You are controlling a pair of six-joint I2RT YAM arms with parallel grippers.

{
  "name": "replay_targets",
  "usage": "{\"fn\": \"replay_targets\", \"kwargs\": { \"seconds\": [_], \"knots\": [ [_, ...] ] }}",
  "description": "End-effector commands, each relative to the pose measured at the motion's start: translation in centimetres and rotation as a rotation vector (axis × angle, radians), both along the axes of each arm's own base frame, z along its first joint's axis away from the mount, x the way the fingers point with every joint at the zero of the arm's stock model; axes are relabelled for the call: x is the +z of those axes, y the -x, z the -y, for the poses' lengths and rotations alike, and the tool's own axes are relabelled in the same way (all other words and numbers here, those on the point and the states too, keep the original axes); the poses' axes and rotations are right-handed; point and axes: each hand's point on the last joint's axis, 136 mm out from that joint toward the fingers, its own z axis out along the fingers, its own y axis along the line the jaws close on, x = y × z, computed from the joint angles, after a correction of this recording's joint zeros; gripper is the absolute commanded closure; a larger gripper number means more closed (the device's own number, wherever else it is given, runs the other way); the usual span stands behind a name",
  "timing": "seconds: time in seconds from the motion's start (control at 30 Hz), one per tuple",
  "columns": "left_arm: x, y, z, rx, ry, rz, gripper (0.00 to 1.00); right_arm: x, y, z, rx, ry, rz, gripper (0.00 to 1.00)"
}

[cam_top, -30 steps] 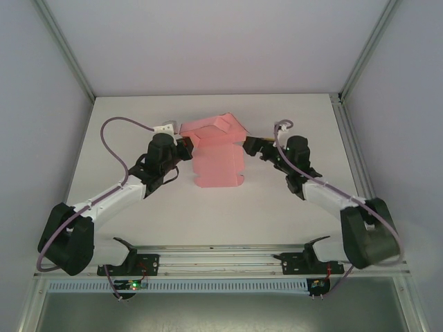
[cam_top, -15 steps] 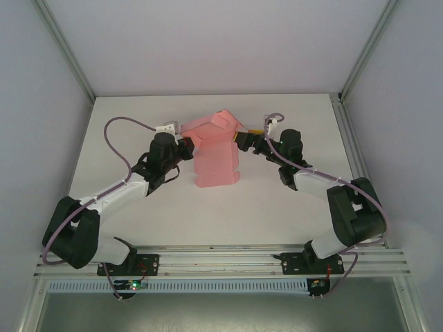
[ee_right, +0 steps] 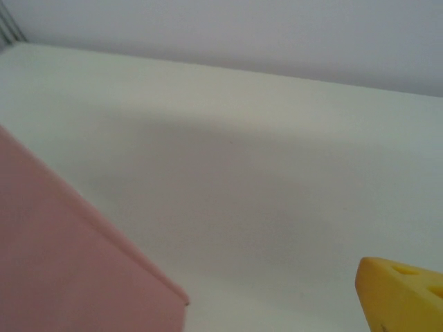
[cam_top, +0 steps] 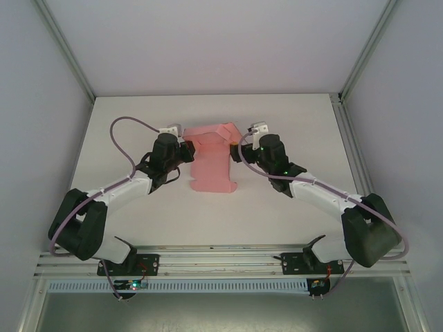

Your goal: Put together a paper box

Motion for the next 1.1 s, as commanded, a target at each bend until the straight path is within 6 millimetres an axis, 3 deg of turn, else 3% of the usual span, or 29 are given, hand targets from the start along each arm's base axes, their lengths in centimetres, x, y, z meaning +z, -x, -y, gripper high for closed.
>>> {"fn": "replay_targets", "kwargs": {
  "seconds": [0.0,0.2,0.47,0.57,0.77,0.87,1.07],
  "knots": [
    [5.6,1.0,4.7,-0.233,0.123,0.142,1.00,-0.7,-0.1,-1.6,0.032,0.143,-0.007,0.02],
    [4.8,0.6,3.1,-0.150,0.061,0.125,1.00,0.0,0.4,-0.4,0.009,0.190,-0.006,0.02],
    [4.1,0.4,0.9,-0.066,-0.043,0.121,1.00,3.3,4.8,4.8,0.010,0.063,0.048,0.02],
    [4.2,0.5,0.9,-0.074,-0.055,0.126,1.00,4.5,6.4,7.4,-0.035,-0.031,0.041,0.02],
    [4.1,0.9,2.2,-0.163,-0.053,0.137,1.00,9.0,8.4,11.3,-0.090,-0.089,0.156,0.02],
    [4.1,1.3,2.9,-0.215,-0.048,0.141,1.00,9.9,8.4,10.4,-0.008,-0.092,0.151,0.05],
    [4.0,1.8,3.4,-0.253,-0.042,0.140,1.00,9.9,7.4,5.0,0.291,-0.142,0.036,0.24]
  ]
}}
